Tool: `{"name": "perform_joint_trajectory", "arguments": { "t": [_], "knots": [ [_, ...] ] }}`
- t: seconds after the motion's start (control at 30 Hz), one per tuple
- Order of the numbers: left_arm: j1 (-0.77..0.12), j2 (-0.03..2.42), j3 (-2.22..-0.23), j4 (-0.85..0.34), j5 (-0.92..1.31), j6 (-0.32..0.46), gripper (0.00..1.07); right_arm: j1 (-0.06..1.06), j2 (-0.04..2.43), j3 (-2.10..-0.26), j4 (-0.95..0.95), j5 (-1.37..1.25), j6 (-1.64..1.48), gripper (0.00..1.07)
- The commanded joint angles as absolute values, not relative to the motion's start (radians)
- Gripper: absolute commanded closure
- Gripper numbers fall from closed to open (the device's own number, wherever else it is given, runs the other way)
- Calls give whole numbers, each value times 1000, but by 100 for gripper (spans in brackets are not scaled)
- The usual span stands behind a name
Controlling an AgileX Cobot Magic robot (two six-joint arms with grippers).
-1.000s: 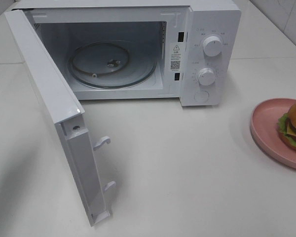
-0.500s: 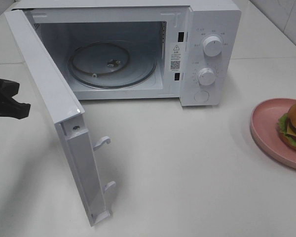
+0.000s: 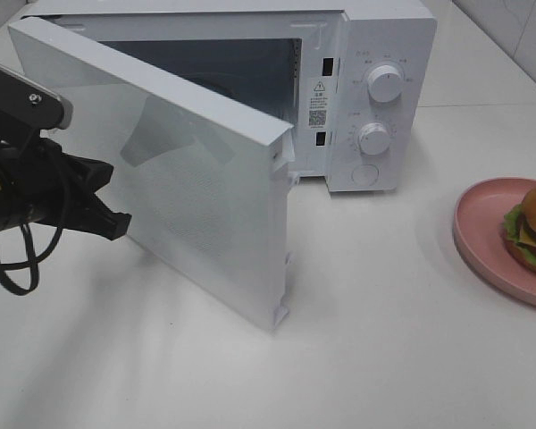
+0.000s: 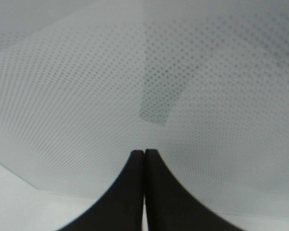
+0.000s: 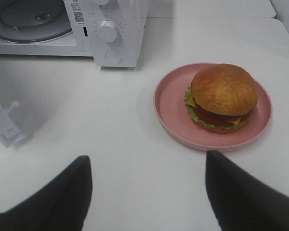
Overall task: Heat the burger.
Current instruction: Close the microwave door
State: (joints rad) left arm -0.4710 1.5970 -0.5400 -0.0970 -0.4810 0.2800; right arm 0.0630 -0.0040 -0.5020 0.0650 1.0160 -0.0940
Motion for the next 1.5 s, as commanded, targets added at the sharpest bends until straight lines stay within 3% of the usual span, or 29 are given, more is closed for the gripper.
{"name": "perform_joint_trajectory", "arguments": {
  "t": [0.03, 0.77, 1.5],
  "knots": [
    [-501, 1652, -606, -93, -503, 270, 106, 59, -31, -502, 59, 1004, -104, 43],
    [-589, 1950, -1052, -96, -459, 270, 106, 59, -31, -502, 59, 1004, -103, 43],
    [-646, 2136, -1548, -119, 59, 271, 106, 59, -31, -502, 59, 1004, -103, 43]
  ]
}}
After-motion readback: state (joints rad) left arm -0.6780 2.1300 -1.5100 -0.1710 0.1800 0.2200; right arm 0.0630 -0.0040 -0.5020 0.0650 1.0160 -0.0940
